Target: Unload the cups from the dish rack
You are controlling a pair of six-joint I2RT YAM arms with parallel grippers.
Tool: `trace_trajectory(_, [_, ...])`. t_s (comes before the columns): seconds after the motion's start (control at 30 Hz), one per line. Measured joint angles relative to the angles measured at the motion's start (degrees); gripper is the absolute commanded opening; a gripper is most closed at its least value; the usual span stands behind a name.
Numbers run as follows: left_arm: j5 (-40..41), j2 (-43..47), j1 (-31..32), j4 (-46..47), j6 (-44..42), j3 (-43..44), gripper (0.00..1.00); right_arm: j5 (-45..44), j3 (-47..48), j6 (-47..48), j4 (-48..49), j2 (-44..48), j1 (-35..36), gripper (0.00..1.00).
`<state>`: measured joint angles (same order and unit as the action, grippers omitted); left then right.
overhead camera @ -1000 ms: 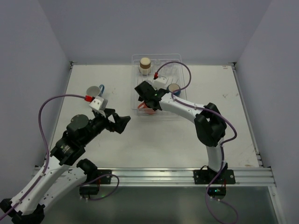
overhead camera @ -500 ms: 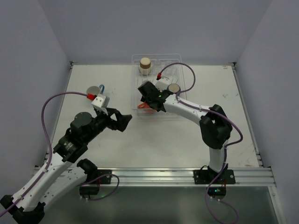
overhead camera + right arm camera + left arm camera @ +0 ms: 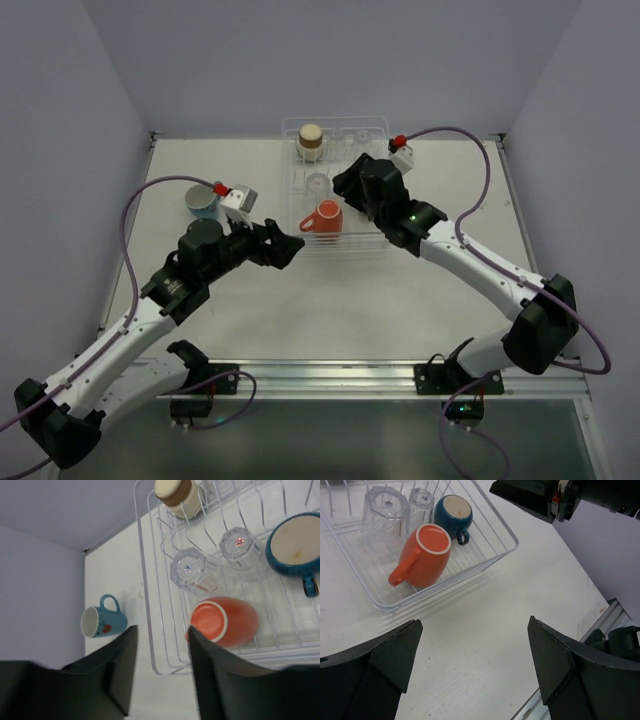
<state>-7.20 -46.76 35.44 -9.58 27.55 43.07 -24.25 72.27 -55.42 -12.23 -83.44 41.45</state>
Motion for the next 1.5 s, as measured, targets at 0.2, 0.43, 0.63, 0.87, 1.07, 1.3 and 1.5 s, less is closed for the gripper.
trace_trajectory(0.2, [-0.2, -1.1, 0.0, 1.5, 1.0, 0.3, 0.94, 1.1, 2.4, 4.9, -2.1, -3.9, -0.4, 0.99])
trace_trajectory(0.43, [1.6, 3.1, 0.0, 0.6, -0.2, 0.5, 0.95, -0.7, 7.9, 8.3, -11.6, -15.0, 2.2, 0.99])
trace_trajectory(0.63, [2.2, 6.7, 0.0, -1.9, -3.2, 0.7, 0.95, -4.5, 12.6, 7.2, -18.3, -20.7, 2.3, 0.99])
trace_trajectory(0.87, [2.0, 9.7, 0.0, -2.5, -4.7, -0.4, 0.95, -5.0, 18.4, 6.3, -20.8, -26.7, 2.0, 0.97])
trace_trajectory(1.07, [1.4, 10.1, 0.0, -2.6, -4.7, -1.7, 0.95, -5.0, 19.8, 5.3, -21.4, -29.1, 1.2, 0.94])
trace_trajectory(1.3, [1.2, 10.0, 0.0, -2.7, -4.6, -1.7, 0.95, -6.4, 22.4, 5.6, -21.7, -30.9, 1.1, 0.53])
trace_trajectory(1.5, [1.2, 10.0, 0.0, -2.7, -4.6, -1.7, 0.95, -7.0, 19.5, 7.0, -17.0, -28.9, 0.9, 0.20])
